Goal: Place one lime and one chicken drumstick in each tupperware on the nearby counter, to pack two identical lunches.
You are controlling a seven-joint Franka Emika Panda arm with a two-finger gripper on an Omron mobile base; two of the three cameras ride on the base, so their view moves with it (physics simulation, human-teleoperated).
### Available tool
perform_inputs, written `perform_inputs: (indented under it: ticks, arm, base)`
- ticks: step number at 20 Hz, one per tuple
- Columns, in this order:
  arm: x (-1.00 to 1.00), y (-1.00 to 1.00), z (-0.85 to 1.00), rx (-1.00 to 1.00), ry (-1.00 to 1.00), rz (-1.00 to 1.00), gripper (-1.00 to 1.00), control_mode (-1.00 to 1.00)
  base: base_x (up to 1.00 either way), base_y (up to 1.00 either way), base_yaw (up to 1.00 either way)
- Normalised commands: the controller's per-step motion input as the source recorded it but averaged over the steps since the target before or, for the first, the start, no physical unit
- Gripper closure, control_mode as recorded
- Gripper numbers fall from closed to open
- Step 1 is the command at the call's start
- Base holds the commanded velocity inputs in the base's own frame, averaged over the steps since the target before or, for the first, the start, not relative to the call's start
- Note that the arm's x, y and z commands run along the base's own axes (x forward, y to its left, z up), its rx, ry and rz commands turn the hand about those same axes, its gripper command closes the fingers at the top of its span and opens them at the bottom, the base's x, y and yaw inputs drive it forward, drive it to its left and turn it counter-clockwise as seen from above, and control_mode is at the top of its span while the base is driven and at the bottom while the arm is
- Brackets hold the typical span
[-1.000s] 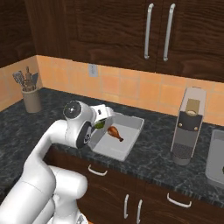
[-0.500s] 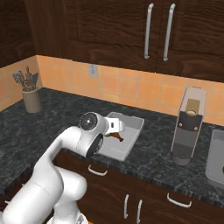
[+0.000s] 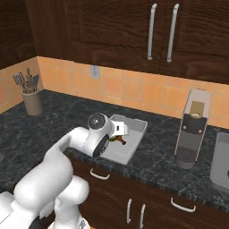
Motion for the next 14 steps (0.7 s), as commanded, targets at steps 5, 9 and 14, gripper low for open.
perform_inputs:
  ticks: [5,9,14]
  arm:
    - [0.41,-0.08,-0.48,0.0,0.03,0.0,1.0,-1.0]
    - [0.36,-0.16,-0.31,0.0,0.08,0.0,1.0,-1.0]
    - [0.42,-0.14,-0.33,0.0,0.07,0.0,1.0,-1.0]
  base:
    - [0.0,0.0,0.0]
    - [0.0,0.0,0.0]
    - [0.0,0.0,0.0]
